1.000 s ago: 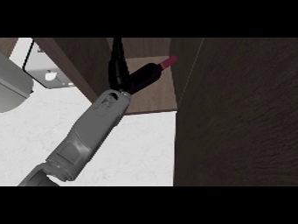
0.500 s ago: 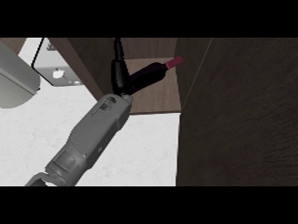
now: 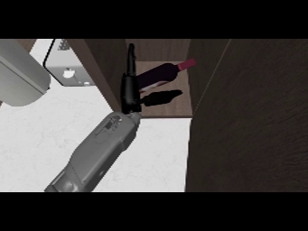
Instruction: Pick up the wine, place it into the cabinet and close the cabinet
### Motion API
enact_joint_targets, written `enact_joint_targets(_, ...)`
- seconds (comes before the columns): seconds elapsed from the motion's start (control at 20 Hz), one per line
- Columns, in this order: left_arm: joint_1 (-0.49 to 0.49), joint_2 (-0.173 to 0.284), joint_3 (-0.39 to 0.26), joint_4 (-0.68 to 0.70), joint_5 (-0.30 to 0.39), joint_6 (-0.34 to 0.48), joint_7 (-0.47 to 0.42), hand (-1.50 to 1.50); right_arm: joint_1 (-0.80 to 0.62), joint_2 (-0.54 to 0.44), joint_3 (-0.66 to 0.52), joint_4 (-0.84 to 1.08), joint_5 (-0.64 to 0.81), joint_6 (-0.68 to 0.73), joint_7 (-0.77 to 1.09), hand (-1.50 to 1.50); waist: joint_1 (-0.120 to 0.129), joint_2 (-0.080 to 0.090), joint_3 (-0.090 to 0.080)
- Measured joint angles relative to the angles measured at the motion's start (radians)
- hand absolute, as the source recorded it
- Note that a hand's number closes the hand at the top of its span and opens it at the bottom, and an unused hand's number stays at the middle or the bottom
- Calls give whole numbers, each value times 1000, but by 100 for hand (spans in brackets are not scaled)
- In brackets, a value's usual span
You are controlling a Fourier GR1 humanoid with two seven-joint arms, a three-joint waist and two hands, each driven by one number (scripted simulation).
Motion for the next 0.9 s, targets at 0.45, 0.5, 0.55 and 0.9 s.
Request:
enact_joint_targets(0.45,221,53,-94,-362,-24,-30,84,-150,-3,-3,28,-2,25,-46,-3,-150,17,-5,0)
enact_joint_targets(0.5,244,63,-105,-403,-28,-29,95,-150,-13,-8,26,-4,27,-56,7,-150,18,-5,0)
enact_joint_targets(0.55,277,83,-117,-452,-32,-35,105,-150,-20,-10,24,-4,29,-63,11,-150,20,-4,0)
enact_joint_targets(0.9,471,233,-175,-746,-64,-69,178,-150,-26,-52,-10,-7,42,-62,18,-150,18,-3,1)
